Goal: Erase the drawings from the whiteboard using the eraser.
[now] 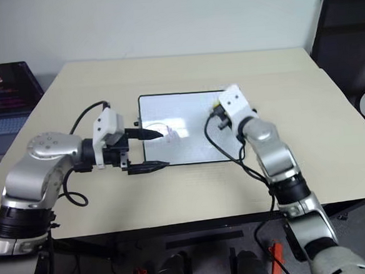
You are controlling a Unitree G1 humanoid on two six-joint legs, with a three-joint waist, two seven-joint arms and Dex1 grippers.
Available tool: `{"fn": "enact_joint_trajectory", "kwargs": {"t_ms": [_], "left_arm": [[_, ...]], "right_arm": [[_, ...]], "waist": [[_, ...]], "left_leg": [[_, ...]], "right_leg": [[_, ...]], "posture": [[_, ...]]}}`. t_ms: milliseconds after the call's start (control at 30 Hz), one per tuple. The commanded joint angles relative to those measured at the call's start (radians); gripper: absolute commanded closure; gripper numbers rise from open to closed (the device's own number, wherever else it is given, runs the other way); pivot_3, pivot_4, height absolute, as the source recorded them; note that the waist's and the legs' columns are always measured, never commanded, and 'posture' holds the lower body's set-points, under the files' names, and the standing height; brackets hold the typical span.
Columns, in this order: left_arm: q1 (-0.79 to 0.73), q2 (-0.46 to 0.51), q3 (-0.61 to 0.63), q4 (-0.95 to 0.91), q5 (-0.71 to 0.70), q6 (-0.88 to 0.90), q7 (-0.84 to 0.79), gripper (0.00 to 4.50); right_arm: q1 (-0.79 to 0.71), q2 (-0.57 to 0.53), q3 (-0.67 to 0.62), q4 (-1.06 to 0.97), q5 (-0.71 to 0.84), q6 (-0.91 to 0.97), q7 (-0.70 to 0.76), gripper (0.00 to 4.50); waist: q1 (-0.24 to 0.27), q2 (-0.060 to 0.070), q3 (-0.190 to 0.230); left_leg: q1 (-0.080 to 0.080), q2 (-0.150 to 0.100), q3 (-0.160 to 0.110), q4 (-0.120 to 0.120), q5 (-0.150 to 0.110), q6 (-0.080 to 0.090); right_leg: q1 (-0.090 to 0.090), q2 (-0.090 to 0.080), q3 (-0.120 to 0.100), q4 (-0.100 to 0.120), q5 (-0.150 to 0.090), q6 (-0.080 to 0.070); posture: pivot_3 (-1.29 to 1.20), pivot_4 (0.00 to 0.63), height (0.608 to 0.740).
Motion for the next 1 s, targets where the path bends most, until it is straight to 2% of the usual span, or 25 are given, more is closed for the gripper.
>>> {"fn": "enact_joint_trajectory", "kwargs": {"t_ms": [33,200,433,567,767,867,1000], "left_arm": [[-0.008,0.017,0.023,-0.027,-0.001,-0.011,-0.002,0.0],[0.001,0.022,0.03,-0.039,-0.006,-0.007,0.007,0.0],[0.019,0.028,0.041,-0.048,-0.007,-0.006,0.016,0.0],[0.026,0.027,0.048,-0.052,-0.011,0.005,0.034,0.0],[0.063,0.03,0.085,-0.038,0.027,0.002,0.126,0.0],[0.129,0.04,0.144,-0.056,0.037,0.022,0.201,0.0],[0.323,0.08,0.256,-0.164,0.006,0.081,0.231,0.0]], "right_arm": [[-0.037,-0.003,-0.027,0.059,-0.022,-0.055,-0.03,3.41],[-0.019,-0.017,-0.031,0.115,-0.023,-0.052,-0.019,3.41],[0.142,-0.002,-0.016,-0.039,0.052,0.092,0.085,3.41],[0.166,0.003,0.003,-0.084,0.054,0.123,0.103,3.41],[0.157,0.005,0.004,-0.114,0.045,0.019,0.087,3.41],[0.185,-0.005,0.026,-0.197,0.06,-0.06,0.13,3.41],[0.266,0.012,0.105,-0.366,0.114,-0.067,0.217,3.41]], "waist": [[0.003,0.0,0.0],[0.003,0.0,0.0],[0.003,0.0,0.0],[0.0,0.0,0.0],[-0.001,0.0,0.0],[-0.001,0.0,0.0],[-0.013,0.0,0.0]], "left_leg": [[-0.002,0.001,0.0,0.0,0.0,0.0],[-0.007,0.003,0.0,0.0,0.0,0.0],[-0.004,0.005,0.0,0.002,0.0,0.0],[-0.001,0.008,0.001,0.002,0.002,0.002],[0.0,0.009,0.003,0.002,0.003,0.003],[0.0,0.009,0.006,0.002,0.003,0.003],[-0.003,0.009,0.015,-0.003,0.002,0.003]], "right_leg": [[-0.001,0.001,-0.001,0.0,0.0,-0.001],[-0.006,0.003,-0.002,0.0,0.001,-0.005],[-0.003,0.004,-0.002,0.001,0.001,-0.002],[-0.003,0.005,-0.002,0.001,0.003,-0.007],[-0.003,0.005,0.0,0.001,0.004,-0.01],[-0.005,0.005,0.003,0.001,0.006,-0.005],[-0.011,0.005,0.012,0.001,0.005,-0.004]], "posture": [[0.0,0.15,0.74],[0.0,0.15,0.74],[0.0,0.15,0.74],[0.0,0.15,0.74],[0.0,0.15,0.74],[0.0,0.15,0.74],[0.0,0.15,0.74]]}}
